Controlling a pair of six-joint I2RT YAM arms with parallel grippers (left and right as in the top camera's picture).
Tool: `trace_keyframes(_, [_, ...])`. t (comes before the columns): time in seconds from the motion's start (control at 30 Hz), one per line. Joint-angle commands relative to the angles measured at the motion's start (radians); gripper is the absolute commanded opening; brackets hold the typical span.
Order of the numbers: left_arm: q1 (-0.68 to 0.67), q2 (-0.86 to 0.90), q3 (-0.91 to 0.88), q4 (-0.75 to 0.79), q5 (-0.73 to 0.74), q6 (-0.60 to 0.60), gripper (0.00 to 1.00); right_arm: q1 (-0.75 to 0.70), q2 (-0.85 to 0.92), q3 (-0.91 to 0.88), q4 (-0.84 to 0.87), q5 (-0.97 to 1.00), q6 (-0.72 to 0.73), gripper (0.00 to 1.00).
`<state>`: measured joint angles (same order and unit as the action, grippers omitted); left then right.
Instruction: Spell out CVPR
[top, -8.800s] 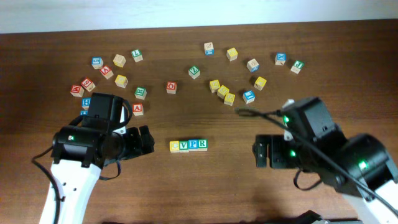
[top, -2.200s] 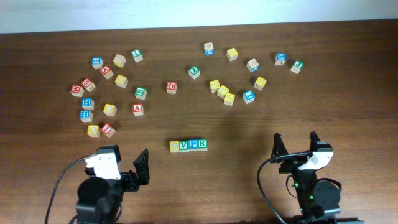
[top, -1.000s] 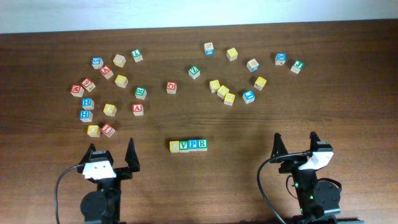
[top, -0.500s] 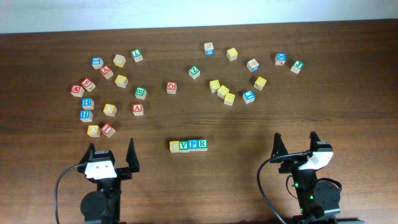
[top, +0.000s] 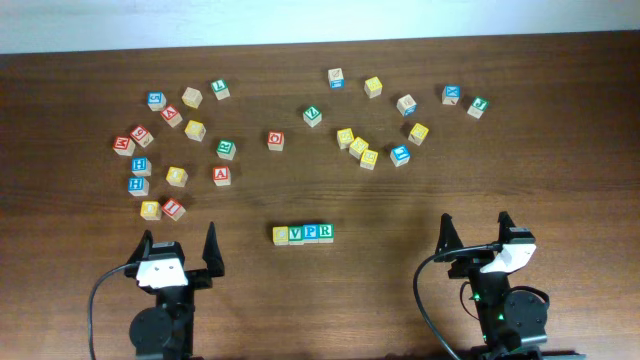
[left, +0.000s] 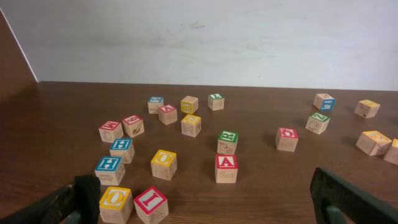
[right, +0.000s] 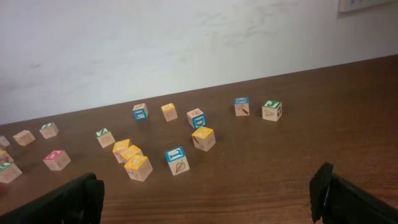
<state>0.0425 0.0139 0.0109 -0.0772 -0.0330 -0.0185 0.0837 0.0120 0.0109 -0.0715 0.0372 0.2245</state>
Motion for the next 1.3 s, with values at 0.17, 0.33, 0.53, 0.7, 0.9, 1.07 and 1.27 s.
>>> trace_keyframes(0.17, [0.006,-0.009,-0.002,-0.006,0.014,0.016,0.99,-0.006,-0.008,-0.005,-0.008,0.001,-0.011,0.98])
trace_keyframes(0.33, [0.006,-0.009,-0.002,-0.006,0.014,0.016,0.99,-0.006,-0.008,-0.005,-0.008,0.001,-0.011,0.98])
trace_keyframes(0.53, [0.006,-0.009,-0.002,-0.006,0.014,0.016,0.99,-0.006,-0.008,-0.005,-0.008,0.001,-0.011,0.98])
trace_keyframes(0.7, [0.006,-0.009,-0.002,-0.006,0.014,0.016,0.99,-0.006,-0.009,-0.005,-0.008,0.001,-0.011,0.98])
trace_keyframes(0.9, [0.006,-0.009,-0.002,-0.006,0.014,0.016,0.99,-0.008,-0.009,-0.005,-0.008,0.021,-0.068,0.98])
trace_keyframes(1.07, [0.006,-0.009,-0.002,-0.006,0.014,0.016,0.99,-0.01,-0.009,-0.005,-0.011,0.011,-0.203,0.98])
trace_keyframes(1.27, [0.006,-0.009,-0.002,-0.006,0.014,0.016,0.99,-0.045,-0.009,-0.005,-0.011,0.024,-0.202,0.98])
